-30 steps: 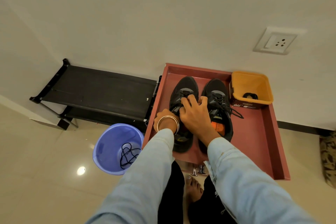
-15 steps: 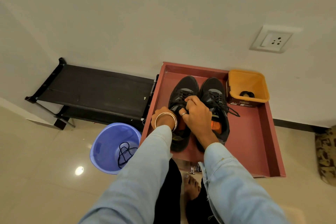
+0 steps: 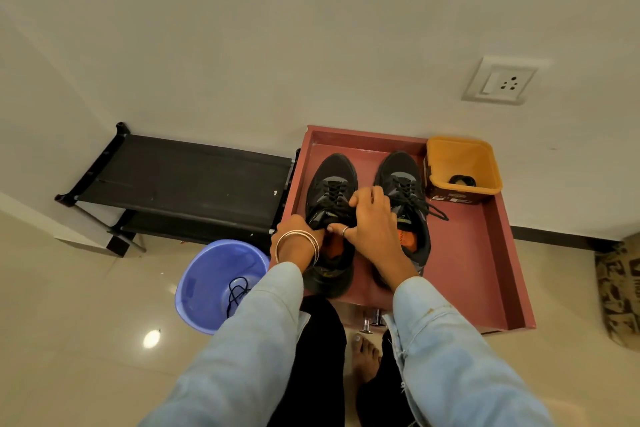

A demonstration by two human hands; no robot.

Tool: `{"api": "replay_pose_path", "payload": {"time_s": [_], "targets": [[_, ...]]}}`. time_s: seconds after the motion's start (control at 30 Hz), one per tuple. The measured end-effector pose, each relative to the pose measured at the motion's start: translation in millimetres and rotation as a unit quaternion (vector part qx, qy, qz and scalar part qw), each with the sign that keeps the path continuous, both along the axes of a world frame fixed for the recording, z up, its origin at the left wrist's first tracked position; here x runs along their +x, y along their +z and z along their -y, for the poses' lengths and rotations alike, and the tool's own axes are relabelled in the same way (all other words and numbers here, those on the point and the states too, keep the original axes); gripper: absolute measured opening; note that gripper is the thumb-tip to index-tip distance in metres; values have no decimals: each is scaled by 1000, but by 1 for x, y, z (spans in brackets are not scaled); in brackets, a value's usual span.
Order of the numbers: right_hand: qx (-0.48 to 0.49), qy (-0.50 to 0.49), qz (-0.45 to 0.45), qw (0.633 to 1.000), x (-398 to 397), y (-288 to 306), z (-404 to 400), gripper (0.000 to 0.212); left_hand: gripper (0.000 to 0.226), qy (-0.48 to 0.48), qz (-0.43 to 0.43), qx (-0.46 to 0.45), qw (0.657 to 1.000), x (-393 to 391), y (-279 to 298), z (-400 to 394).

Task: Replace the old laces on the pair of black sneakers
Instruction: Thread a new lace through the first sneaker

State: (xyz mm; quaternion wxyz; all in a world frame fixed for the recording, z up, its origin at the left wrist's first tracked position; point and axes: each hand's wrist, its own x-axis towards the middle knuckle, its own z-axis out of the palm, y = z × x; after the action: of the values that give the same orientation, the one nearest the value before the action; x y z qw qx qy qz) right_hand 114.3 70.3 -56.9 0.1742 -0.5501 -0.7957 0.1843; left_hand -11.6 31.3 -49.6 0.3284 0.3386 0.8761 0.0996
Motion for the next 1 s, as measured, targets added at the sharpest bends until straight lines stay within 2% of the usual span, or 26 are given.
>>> {"api": "replay_pose_path", "payload": {"time_s": [0.07,0.13,0.17,0.23,0.3,0.37,0.47,0.5,0.57,0.63,0.73,0.9,1.0], "targets": [[-35,2,-117,993,11,10,0,50,41,-21,-18,3,1000,-3,7,4],[-56,-24,-204,977,27,21,0,40,32,-25,-72,40,996,-4,17,6],[-56,-48,-237,969,36,27,0,34,29,-25,-94,82,992,-2,20,6],[-37,-112,-279,953,58,36,-1,25,29,-26,-81,193,978,6,27,1],[-7,-189,-255,948,79,38,-6,18,25,-45,-17,265,963,23,35,-6],[-20,-246,-170,954,98,30,-14,17,21,-84,19,282,955,45,33,-15],[-138,-257,-24,956,111,7,-20,44,30,-149,23,203,968,83,21,-24],[-170,-250,-17,953,112,-1,-20,48,36,-167,14,171,971,94,15,-25],[-182,-245,-50,951,111,-10,-15,42,43,-179,2,140,974,111,4,-26],[-160,-236,-61,956,111,-14,-9,28,41,-173,3,136,976,119,-3,-24],[-164,-237,-80,954,114,-14,1,19,35,-153,9,132,979,115,-9,-21],[-221,-239,-76,943,130,-4,9,36,36,-150,31,121,981,115,-13,-15],[-158,-244,-58,955,135,21,5,29,43,-170,18,134,976,118,-11,-21]]}}
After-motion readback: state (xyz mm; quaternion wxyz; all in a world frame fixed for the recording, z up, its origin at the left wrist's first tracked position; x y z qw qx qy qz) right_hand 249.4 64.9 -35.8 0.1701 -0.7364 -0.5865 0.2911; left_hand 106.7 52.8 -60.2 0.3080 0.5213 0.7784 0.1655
